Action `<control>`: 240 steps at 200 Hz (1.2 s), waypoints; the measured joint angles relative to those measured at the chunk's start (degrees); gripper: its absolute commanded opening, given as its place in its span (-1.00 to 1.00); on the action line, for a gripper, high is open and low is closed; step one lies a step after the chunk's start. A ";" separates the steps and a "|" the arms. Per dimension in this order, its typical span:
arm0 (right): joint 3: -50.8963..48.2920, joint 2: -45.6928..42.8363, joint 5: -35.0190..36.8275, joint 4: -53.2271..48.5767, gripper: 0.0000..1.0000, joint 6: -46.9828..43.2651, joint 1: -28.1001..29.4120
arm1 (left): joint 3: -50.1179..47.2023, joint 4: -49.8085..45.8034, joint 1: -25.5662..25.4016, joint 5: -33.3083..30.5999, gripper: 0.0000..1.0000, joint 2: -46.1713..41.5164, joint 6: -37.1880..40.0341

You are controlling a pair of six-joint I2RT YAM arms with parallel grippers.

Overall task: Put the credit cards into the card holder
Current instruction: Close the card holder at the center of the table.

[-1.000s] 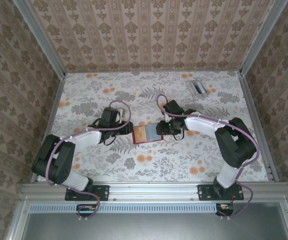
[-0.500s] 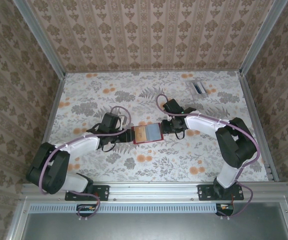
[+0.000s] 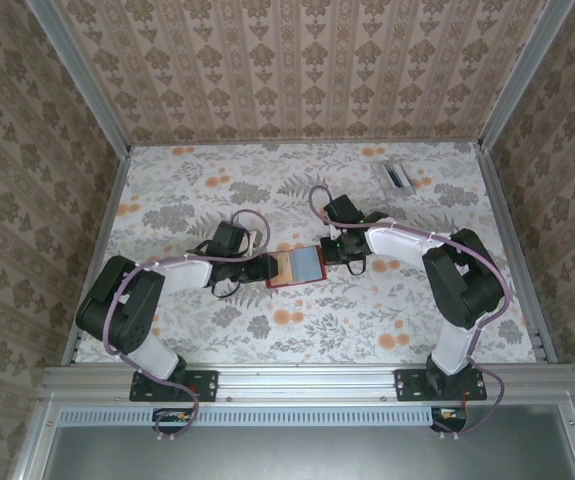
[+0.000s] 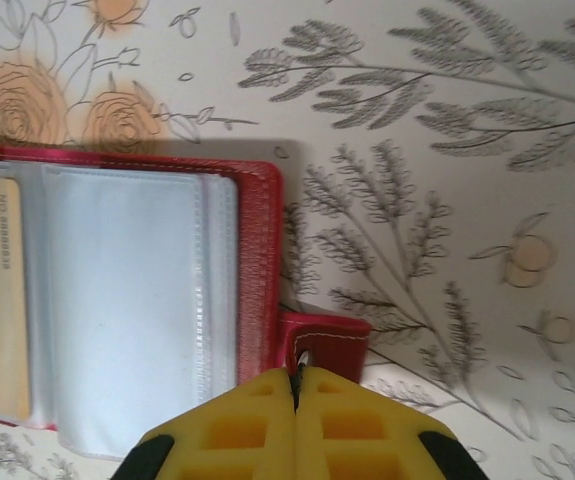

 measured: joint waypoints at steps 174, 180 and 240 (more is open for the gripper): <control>-6.58 0.28 -17.97 18.60 -1.00 11.61 2.95 | 3.78 9.88 -3.93 7.23 -0.08 0.87 -2.67; -7.63 0.17 -17.94 19.56 -1.00 12.22 2.73 | 4.63 9.79 -4.55 7.21 -0.05 1.38 -2.47; -17.77 -6.82 -17.44 24.61 -0.99 15.47 -1.03 | 8.37 9.42 -6.43 7.23 -0.06 7.74 -1.44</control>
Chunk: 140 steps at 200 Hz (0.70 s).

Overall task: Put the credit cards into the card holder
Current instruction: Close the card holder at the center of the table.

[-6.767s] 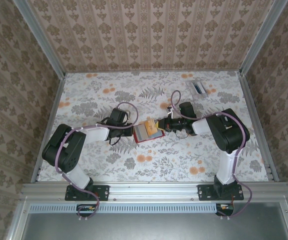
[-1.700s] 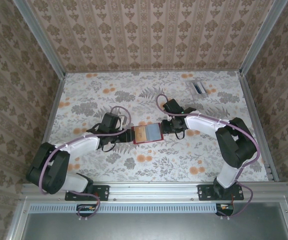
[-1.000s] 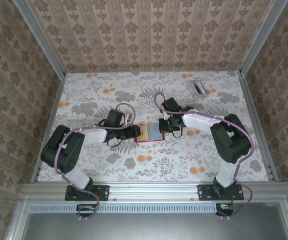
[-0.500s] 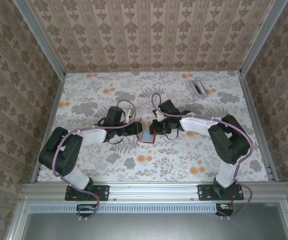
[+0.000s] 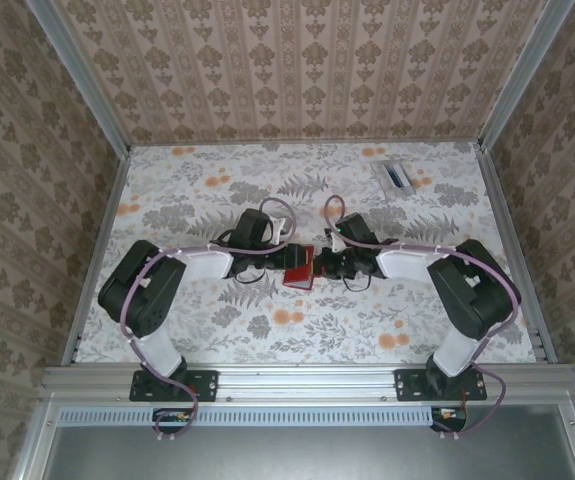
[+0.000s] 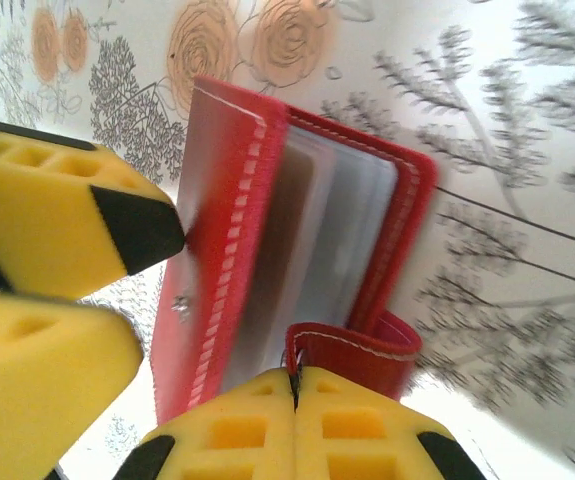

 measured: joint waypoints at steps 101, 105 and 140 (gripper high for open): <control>-2.16 -4.52 -1.66 -1.51 -1.00 -2.54 -3.65 | 1.73 -4.57 -0.70 -2.62 -0.64 1.16 4.17; -1.79 -4.55 -1.79 -1.77 -1.00 -2.78 -3.65 | 1.75 -4.61 -0.74 -2.67 -0.64 1.44 4.17; 1.44 -4.37 -3.08 -4.17 -1.00 -4.04 -3.63 | 2.91 -5.51 -1.25 -3.52 -0.63 3.26 4.28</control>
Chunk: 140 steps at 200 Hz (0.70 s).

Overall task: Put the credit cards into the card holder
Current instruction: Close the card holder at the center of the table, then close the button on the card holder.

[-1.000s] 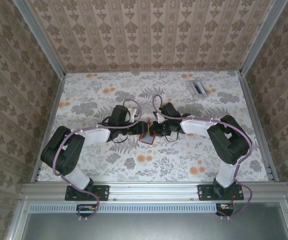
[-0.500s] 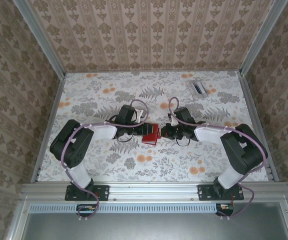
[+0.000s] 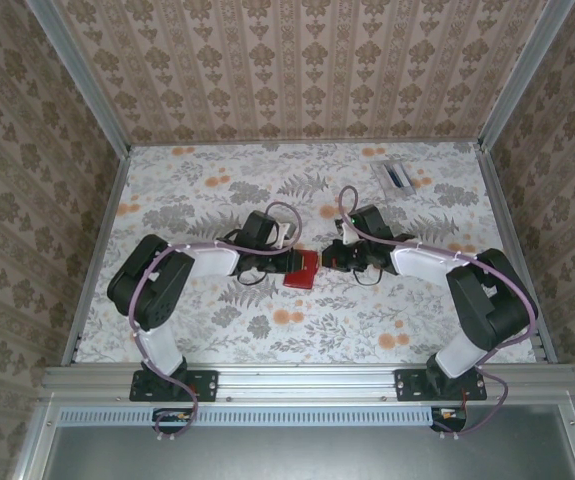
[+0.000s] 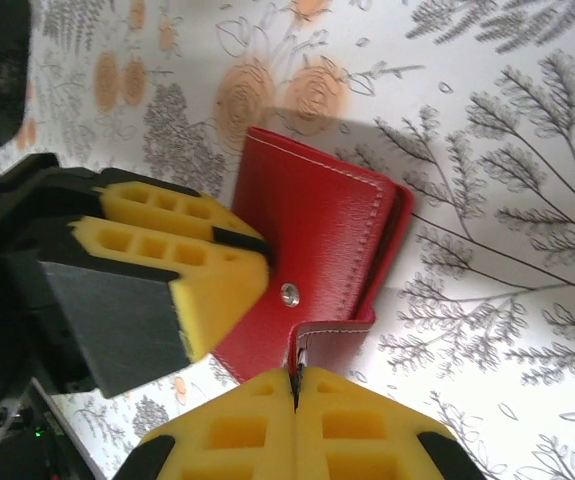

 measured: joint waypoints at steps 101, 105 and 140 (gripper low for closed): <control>10.64 12.13 -2.21 -8.81 -1.00 -5.75 2.51 | -3.08 3.67 2.29 2.19 -0.76 -0.09 -3.91; 10.84 12.28 -2.32 -9.03 -1.00 -6.01 2.51 | -3.26 3.89 2.51 2.56 -0.78 -0.09 -4.28; 12.59 13.11 -2.71 -11.54 -0.99 -7.50 2.51 | -3.37 4.94 2.89 4.11 -0.81 0.46 -5.92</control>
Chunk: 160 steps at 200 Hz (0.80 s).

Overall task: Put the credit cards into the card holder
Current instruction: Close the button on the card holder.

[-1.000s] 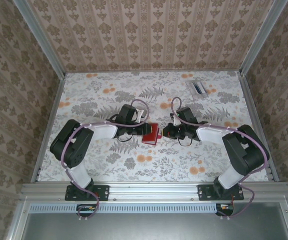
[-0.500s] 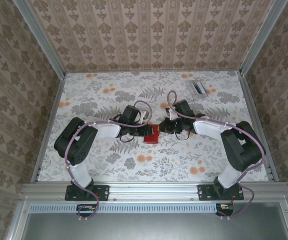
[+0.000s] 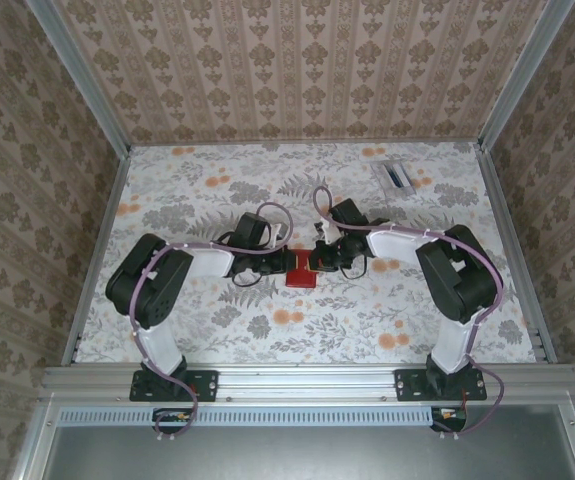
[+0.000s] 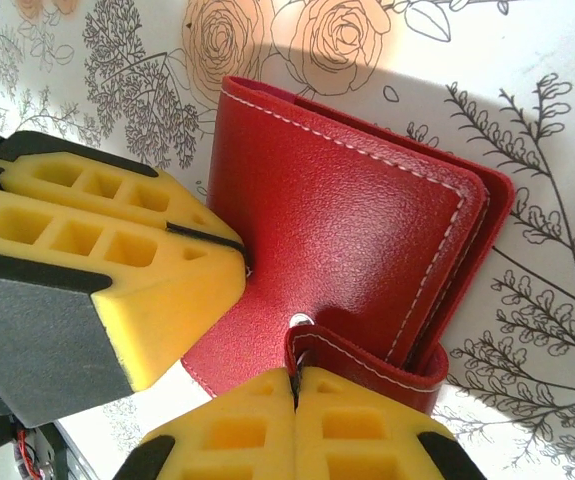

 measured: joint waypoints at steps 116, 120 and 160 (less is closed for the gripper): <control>3.78 0.50 5.22 -6.91 -0.99 -4.37 0.17 | -1.07 3.17 -0.02 0.87 -0.85 0.39 -2.03; 3.98 0.50 5.51 -7.15 -1.00 -4.55 0.26 | -1.11 3.28 0.00 0.90 -0.85 0.39 -2.12; 5.14 0.50 10.88 -8.11 -0.99 -5.42 2.03 | -1.53 4.24 -0.04 0.92 -0.85 0.39 -2.97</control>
